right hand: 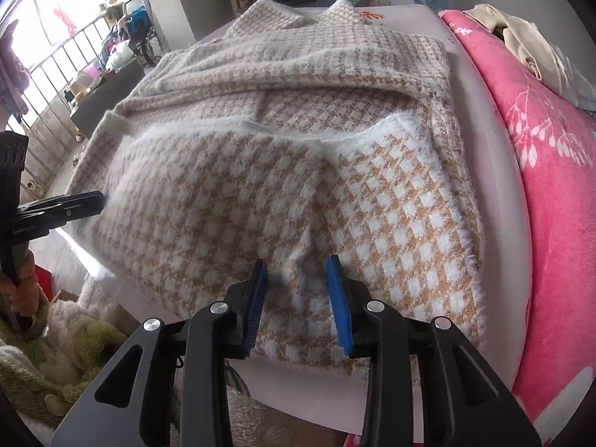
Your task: Fold large clothes
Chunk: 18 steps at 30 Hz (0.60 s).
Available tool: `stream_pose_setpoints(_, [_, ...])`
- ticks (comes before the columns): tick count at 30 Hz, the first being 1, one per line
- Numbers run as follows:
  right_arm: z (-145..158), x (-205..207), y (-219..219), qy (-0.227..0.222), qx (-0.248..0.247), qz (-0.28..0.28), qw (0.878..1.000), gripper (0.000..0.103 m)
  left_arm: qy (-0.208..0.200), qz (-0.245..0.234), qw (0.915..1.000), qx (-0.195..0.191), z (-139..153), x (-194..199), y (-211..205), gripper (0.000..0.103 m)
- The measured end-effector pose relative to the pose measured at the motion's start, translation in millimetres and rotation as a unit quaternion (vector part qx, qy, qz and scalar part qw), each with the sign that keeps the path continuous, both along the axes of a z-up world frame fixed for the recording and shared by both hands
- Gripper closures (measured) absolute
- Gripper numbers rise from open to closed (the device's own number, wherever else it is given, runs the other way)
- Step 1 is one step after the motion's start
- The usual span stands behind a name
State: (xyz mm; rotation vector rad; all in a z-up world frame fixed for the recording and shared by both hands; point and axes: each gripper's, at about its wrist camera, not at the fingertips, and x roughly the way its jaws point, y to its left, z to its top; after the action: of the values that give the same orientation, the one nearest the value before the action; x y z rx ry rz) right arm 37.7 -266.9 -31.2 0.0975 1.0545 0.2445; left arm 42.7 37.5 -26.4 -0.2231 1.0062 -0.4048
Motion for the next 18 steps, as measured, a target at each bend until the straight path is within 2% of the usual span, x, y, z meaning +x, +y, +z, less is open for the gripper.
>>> stream_pose_setpoints(4, [4.3,13.0,-7.7,-0.015,0.05,-0.016,0.999,0.058,-0.022,0.011,0.9997,-0.009,8.6,12.3,-2.5,0.055])
stream_pose_setpoints(7, [-6.4,25.6,-4.8,-0.007,0.044,-0.023,0.999,0.055,-0.005,0.024,0.999,0.037,-3.2,28.9,-12.1,0.055])
stream_pose_setpoints(10, [-10.8,27.6,1.8,-0.014,0.033,-0.019,0.999,0.056,-0.011,0.027,0.9982,0.053,-8.3,32.5,-17.0,0.055])
stream_pose_setpoints(11, [-10.1,27.2,6.1,-0.017,0.025,-0.011,0.999,0.071,-0.015,0.028,0.9979,0.057,-8.3,31.8,-18.0,0.055])
stream_pose_setpoints(12, [-10.5,26.8,9.7,-0.016,0.026,-0.002,1.0,0.08,-0.017,0.028,0.9976,0.06,-8.6,30.9,-18.9,0.055])
stream_pose_setpoints(14, [-10.9,26.3,14.1,-0.022,0.017,-0.001,1.0,0.093,-0.023,0.03,0.9973,0.064,-8.8,29.2,-20.0,0.055])
stream_pose_setpoints(15, [-9.7,27.3,15.6,-0.026,0.013,-0.002,1.0,0.096,-0.026,0.03,0.997,0.066,-8.7,28.7,-20.5,0.055])
stream_pose_setpoints(17, [-7.3,29.5,16.2,-0.036,0.01,-0.011,0.999,0.097,-0.033,0.031,0.996,0.077,-7.5,28.7,-21.8,0.065])
stream_pose_setpoints(18, [-8.0,32.2,15.3,-0.037,0.012,-0.018,0.999,0.097,-0.037,0.029,0.9955,0.082,-7.2,29.8,-22.7,0.066])
